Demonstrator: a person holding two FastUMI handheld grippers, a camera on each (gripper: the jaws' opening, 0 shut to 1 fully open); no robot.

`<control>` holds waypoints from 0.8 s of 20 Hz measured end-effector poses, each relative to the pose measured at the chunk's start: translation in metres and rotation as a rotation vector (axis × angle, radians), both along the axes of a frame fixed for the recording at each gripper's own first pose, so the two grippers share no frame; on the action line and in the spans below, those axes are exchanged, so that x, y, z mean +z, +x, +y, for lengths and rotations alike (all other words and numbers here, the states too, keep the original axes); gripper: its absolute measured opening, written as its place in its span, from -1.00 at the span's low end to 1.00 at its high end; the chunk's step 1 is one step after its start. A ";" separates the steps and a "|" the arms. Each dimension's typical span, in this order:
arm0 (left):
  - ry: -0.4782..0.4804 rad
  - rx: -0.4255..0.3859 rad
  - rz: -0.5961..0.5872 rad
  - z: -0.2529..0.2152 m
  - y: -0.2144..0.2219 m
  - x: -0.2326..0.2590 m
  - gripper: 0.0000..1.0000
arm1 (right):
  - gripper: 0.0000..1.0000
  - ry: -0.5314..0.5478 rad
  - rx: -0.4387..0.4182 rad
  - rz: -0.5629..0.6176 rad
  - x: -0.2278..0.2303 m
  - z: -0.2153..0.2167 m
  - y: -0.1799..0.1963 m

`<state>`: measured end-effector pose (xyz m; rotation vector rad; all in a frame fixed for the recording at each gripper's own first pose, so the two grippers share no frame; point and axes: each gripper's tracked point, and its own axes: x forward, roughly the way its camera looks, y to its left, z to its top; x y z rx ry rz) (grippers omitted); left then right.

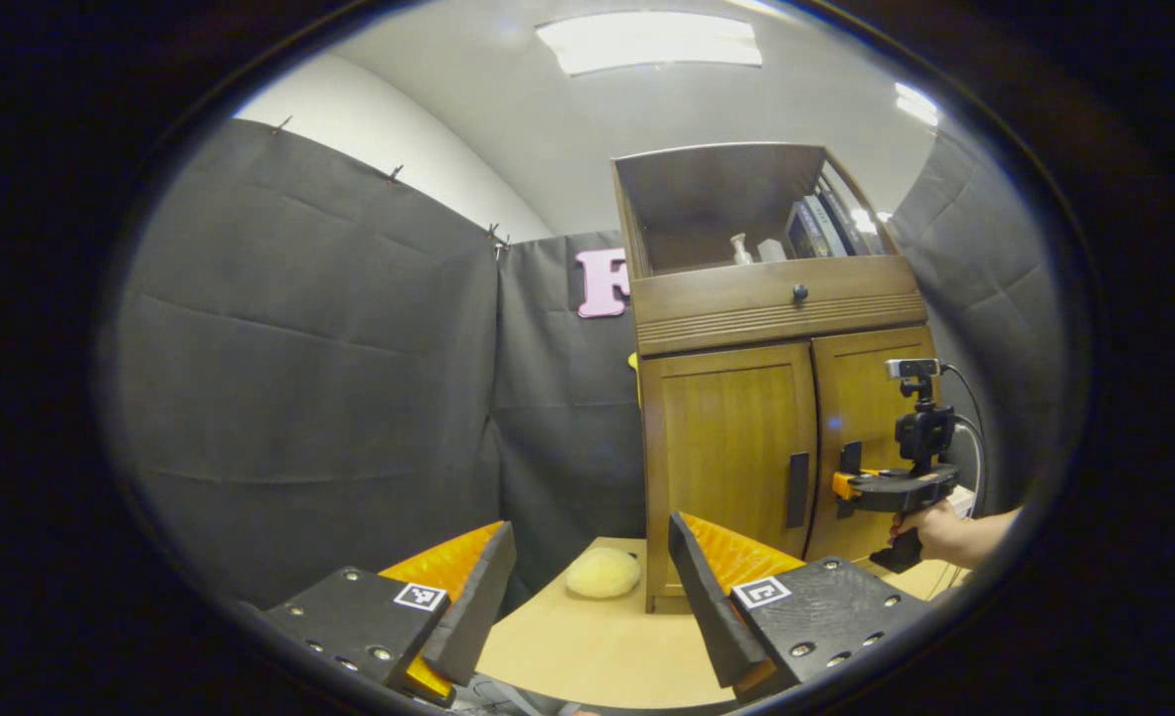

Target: Open the right door of the double-door shoe cabinet with the right hand, and open the left door with the left hand.

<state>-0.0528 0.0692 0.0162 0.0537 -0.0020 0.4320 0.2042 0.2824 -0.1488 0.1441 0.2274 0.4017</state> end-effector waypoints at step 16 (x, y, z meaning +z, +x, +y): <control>-0.030 -0.136 -0.030 -0.011 -0.007 0.009 0.80 | -0.60 0.050 0.095 0.030 0.004 -0.036 -0.063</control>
